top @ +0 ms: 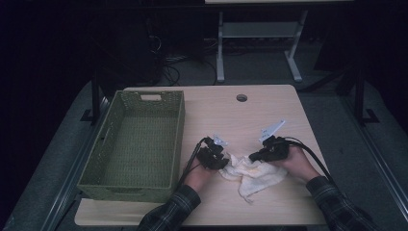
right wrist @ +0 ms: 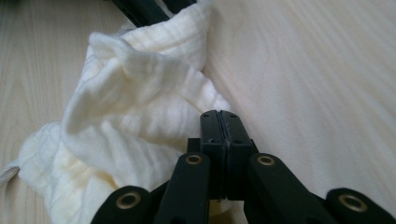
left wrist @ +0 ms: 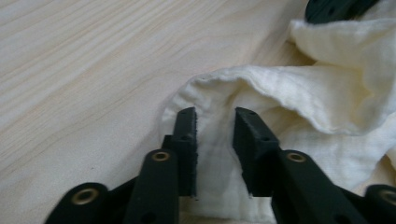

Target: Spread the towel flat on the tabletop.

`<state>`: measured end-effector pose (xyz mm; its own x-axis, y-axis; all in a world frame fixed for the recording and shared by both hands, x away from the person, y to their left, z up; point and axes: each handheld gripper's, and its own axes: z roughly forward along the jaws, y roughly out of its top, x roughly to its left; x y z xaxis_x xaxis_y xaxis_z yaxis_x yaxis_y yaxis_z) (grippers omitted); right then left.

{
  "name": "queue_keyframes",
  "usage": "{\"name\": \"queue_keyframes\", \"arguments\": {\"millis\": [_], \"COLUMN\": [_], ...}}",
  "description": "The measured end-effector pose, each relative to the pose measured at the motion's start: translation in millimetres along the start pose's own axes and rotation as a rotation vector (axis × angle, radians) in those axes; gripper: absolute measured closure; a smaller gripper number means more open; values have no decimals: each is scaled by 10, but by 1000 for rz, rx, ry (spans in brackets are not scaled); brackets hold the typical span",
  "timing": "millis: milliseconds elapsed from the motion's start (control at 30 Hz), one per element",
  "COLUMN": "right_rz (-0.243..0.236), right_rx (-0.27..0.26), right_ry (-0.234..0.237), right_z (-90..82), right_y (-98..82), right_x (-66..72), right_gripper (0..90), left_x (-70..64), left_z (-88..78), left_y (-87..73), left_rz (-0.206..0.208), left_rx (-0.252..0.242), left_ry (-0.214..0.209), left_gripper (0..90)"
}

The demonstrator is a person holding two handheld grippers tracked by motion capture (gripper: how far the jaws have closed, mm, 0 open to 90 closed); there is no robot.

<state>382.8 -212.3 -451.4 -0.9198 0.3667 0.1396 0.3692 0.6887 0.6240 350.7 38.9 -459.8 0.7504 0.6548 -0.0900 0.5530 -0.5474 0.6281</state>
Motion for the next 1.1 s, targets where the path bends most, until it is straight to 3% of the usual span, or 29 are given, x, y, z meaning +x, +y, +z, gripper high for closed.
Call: {"name": "queue_keyframes", "arguments": {"millis": [200,233,267,367,500,700,833,900,1000,1100], "right_rz": [50,50,68,92,126,170,197,216,256,274], "right_rx": [-104,-104,-130,-155,-169,-132,-111,-125,-146,-158], "right_ry": [-115,-115,-156,-216,-279,-391,-426,-417,-413,-427], "right_z": [-320,-320,-419,-543,-630,-647,-587,-577,-627,-717], "right_y": [-14,-14,-34,-72,-124,-190,-242,-261,-314,-392], "right_x": [-77,-77,-125,-209,-350,-590,-750,-812,-865,-895], "right_gripper": [897,897,897,897,897,897,896,879,770,744], "left_x": [17,17,28,32,28,42,52,53,71,108], "left_z": [-41,-41,-58,-71,-75,-82,-73,-62,-52,-23], "left_y": [15,15,22,28,34,35,32,31,33,75], "left_rz": [-1,-1,1,-2,-8,-16,-14,-22,-30,-42], "left_rx": [-9,-9,-15,-23,-27,-31,-27,-25,-31,-39], "left_ry": [21,21,28,36,49,73,82,88,92,116], "left_gripper": [718,717,716,703,674,629,603,591,583,573]}}
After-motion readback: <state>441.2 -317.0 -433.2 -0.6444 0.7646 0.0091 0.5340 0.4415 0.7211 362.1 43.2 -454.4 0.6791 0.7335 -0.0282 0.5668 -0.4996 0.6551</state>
